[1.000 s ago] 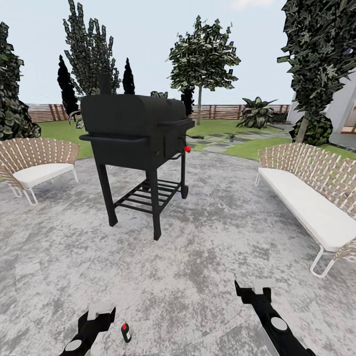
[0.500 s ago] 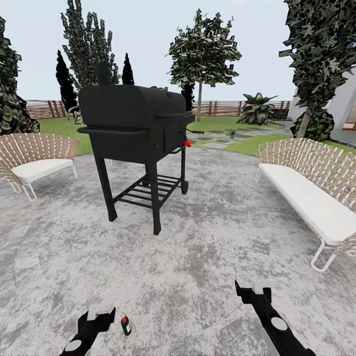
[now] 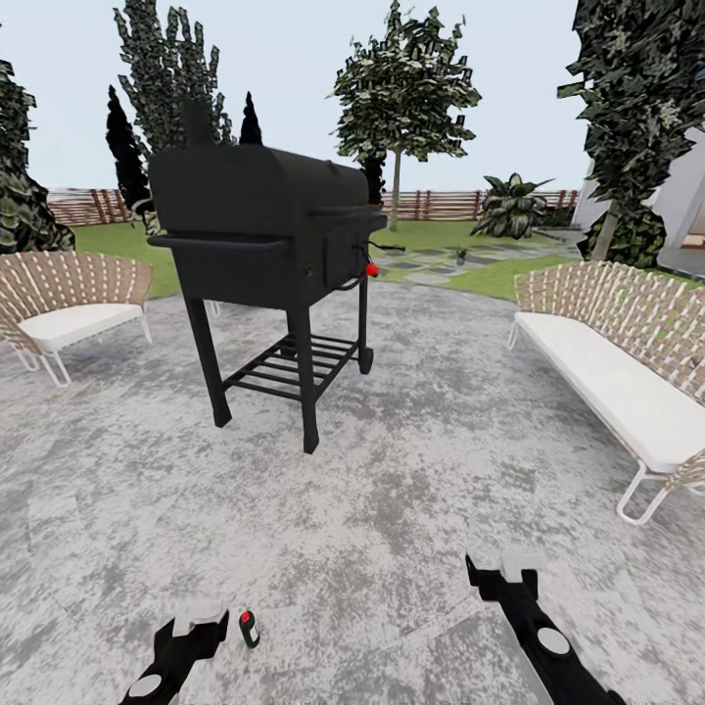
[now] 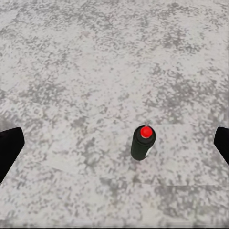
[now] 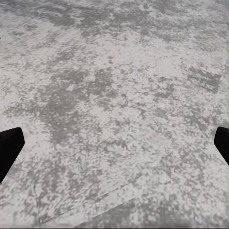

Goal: Pick up the pesticide atomizer in the garden and spray insectifuge to fully cover both potted plants in the garden.

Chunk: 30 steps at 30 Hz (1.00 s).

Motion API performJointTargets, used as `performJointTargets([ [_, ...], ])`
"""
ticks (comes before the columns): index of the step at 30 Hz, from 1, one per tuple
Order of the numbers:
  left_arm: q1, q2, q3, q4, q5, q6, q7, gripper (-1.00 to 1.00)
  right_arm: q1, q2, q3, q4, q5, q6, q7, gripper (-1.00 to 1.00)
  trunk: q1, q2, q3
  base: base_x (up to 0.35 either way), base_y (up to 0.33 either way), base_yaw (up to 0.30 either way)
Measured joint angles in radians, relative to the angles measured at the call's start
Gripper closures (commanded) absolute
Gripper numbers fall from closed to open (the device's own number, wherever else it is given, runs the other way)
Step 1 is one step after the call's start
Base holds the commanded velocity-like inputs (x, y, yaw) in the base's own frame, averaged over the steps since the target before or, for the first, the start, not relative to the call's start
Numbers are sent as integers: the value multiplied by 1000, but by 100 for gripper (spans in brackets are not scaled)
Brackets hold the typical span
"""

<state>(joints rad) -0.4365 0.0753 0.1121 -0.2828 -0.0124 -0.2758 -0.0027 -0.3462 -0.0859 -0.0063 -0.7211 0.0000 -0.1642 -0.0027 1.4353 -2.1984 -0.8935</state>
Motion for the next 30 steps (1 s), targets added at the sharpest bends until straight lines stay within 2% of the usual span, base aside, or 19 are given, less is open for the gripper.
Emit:
performJointTargets([
  [17,0,0,-2,3,-1,0,0,-100,0,-2,0,2,-1,0,-1,-100,65,-119,-79,0,0,0],
  [30,0,0,-2,3,-1,0,0,-100,0,-1,5,9,3,-2,0,-100,115,-210,-122,0,0,0],
])
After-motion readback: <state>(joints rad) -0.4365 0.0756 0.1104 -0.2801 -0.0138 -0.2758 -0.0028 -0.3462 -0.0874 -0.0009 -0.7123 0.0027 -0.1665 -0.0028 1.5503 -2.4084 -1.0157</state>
